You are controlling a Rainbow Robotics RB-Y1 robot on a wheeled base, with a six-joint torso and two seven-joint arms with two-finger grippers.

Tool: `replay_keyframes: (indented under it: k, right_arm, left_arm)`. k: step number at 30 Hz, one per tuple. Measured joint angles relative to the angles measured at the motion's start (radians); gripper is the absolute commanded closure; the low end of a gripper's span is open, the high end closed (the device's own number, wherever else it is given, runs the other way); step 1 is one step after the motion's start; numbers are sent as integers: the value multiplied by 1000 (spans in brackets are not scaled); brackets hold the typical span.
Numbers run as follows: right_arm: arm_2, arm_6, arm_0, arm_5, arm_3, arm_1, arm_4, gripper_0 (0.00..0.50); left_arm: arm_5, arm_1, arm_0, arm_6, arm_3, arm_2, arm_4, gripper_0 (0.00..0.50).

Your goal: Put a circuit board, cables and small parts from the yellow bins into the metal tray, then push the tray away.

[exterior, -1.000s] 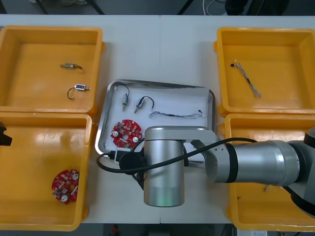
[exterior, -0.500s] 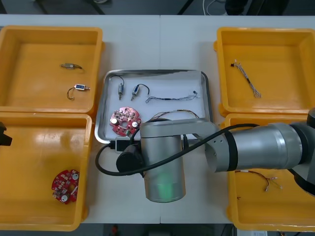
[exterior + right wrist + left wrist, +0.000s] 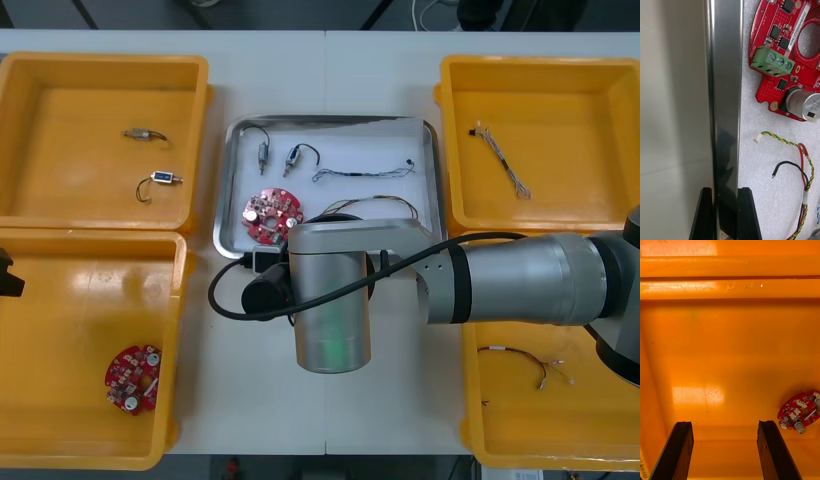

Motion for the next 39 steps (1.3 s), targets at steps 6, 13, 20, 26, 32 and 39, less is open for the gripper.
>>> replay_keyframes:
  k: [6,13,20,26,32,39]
  right_arm:
    - [-21,0,-22,-1,52,16,0,500]
    - [-22,5,-50,-19,86,29,0,500]
    - [-22,43,-72,-36,113,29,0,500]
    - [-22,55,-94,-60,161,36,2,500]
    - [-42,67,-105,-81,215,60,22,500]
    - [-55,114,-125,-155,294,89,53,500]
  left_arm:
    - [0,0,0,0,0,0,0,0]
    - [0,0,0,0,0,0,0,0]
    - [0,0,0,0,0,0,0,0]
    - [0,0,0,0,0,0,0,0]
    - [0,0,0,0,0,0,0,0]
    - [0,0,0,0,0,0,0,0]
